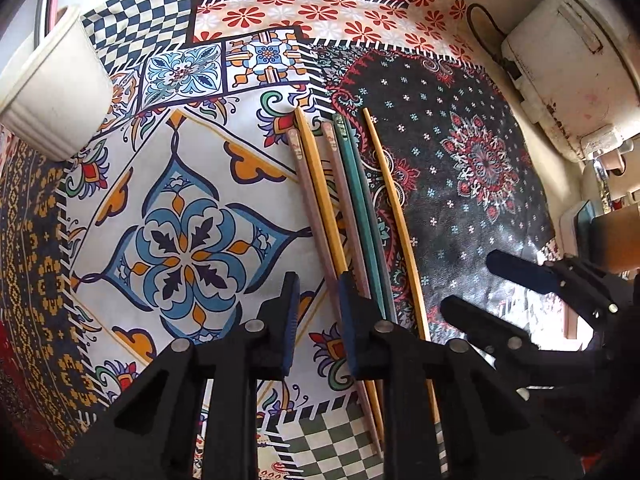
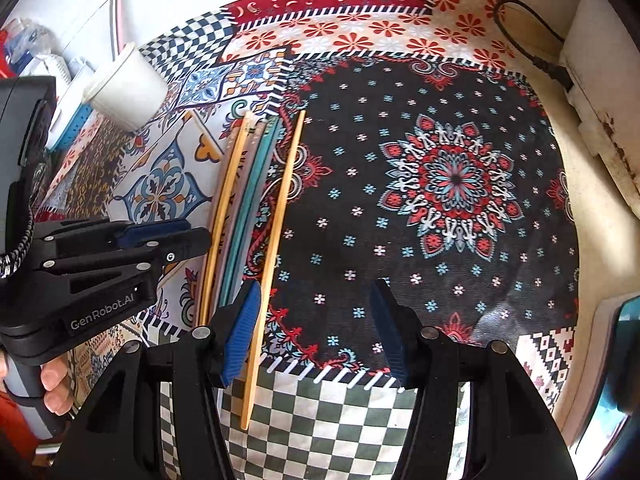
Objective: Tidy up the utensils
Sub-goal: 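Move left gripper onto the thin brown stick while right gripper moves onto the tan wooden stick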
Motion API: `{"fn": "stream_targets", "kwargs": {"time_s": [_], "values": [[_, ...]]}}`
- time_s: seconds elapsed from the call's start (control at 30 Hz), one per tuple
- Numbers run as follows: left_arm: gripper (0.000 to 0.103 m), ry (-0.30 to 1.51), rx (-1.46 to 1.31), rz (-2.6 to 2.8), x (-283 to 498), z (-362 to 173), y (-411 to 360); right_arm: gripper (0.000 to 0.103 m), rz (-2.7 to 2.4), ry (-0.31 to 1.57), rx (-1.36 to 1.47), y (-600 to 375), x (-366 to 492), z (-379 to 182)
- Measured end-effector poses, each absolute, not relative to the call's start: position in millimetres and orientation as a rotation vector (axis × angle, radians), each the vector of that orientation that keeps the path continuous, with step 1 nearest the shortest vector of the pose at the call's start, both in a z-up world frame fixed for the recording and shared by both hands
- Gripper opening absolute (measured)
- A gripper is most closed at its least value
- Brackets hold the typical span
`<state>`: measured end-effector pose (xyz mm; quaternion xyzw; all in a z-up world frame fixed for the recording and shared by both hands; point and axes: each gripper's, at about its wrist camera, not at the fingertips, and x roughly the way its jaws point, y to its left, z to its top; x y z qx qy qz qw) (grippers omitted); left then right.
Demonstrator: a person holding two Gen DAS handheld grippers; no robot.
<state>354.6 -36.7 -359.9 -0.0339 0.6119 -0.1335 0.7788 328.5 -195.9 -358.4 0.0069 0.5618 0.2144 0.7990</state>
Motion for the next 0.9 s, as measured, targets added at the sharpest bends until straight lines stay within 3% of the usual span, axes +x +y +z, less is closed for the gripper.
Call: {"fn": "stream_targets", "kwargs": {"time_s": [0.2,0.47,0.9], "values": [[0.009,1.315,-0.101,-0.293,361,-365,-36,0.047,0.474,1.197,-0.064,-179,320,-366],[0.002,1.304,-0.052,-0.225,371,-361,-33,0.010,0.449,1.173,-0.142,-183,317,-366],[0.005,1.384,-0.022,-0.251,373,-363,-17,0.008,0.463,1.280,-0.029,-237,335,-365]]}}
